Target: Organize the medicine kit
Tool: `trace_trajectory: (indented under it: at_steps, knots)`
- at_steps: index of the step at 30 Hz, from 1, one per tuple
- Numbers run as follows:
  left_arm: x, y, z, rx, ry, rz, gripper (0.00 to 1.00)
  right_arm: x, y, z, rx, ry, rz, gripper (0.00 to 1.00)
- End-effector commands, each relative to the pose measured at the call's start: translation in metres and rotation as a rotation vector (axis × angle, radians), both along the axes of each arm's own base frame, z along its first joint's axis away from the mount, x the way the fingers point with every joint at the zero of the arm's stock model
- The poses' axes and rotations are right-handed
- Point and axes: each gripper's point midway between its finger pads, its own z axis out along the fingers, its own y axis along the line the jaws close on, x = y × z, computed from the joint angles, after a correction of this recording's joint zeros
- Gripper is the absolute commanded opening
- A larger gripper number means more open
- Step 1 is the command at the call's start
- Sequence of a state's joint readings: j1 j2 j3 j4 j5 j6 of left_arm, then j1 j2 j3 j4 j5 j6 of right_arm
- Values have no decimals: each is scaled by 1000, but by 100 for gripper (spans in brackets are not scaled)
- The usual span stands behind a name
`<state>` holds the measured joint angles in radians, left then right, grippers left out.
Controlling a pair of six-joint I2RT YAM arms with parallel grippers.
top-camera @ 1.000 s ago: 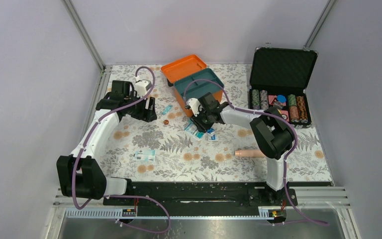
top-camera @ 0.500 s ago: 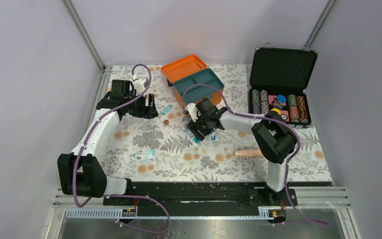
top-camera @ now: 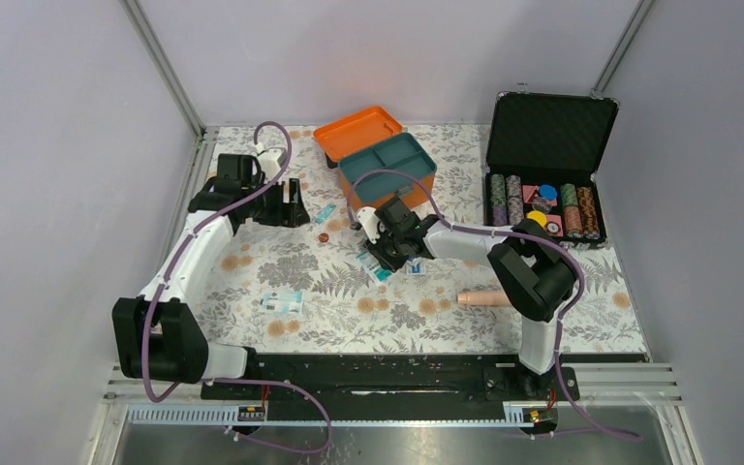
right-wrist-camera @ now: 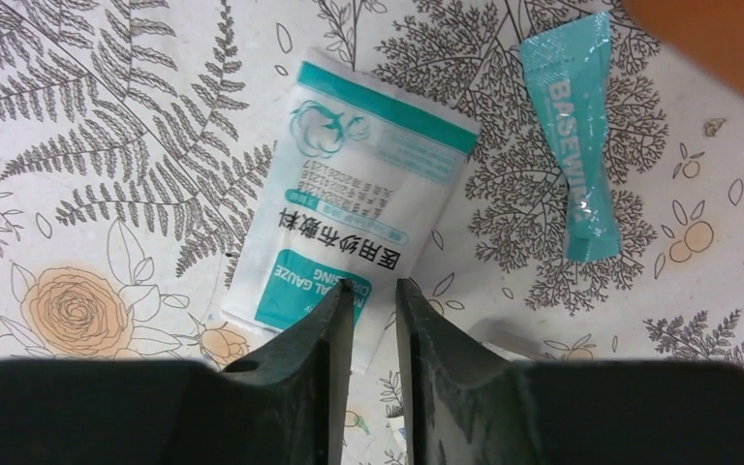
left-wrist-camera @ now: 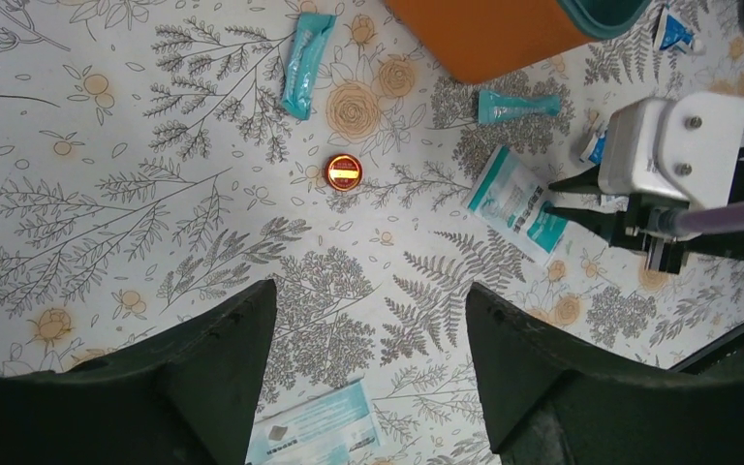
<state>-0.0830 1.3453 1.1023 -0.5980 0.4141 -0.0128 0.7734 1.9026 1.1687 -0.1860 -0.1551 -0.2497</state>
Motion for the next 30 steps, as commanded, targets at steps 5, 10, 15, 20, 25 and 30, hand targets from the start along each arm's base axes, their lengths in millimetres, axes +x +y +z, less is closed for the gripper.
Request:
trace_trajectory:
  at_steps: [5, 10, 15, 20, 25, 30]
  knots:
    - [10, -8, -11, -96, 58, 82, 71, -30, -11, -17, -65, 97, 40, 24]
    - [10, -7, -19, -96, 84, 102, 72, -22, 4, 14, 13, 96, -13, 52]
    - [10, -8, -22, -95, 97, 94, 72, -26, 11, 23, 53, 124, -31, 68]
    - [10, -11, -24, -94, 108, 87, 72, -39, 8, 6, 13, 148, 4, 86]
    - [14, -14, -25, -88, 115, 77, 72, -47, 3, -15, -57, 135, 10, 100]
    - [18, -16, -25, -77, 115, 74, 72, -57, -8, -37, -118, 128, 29, 100]
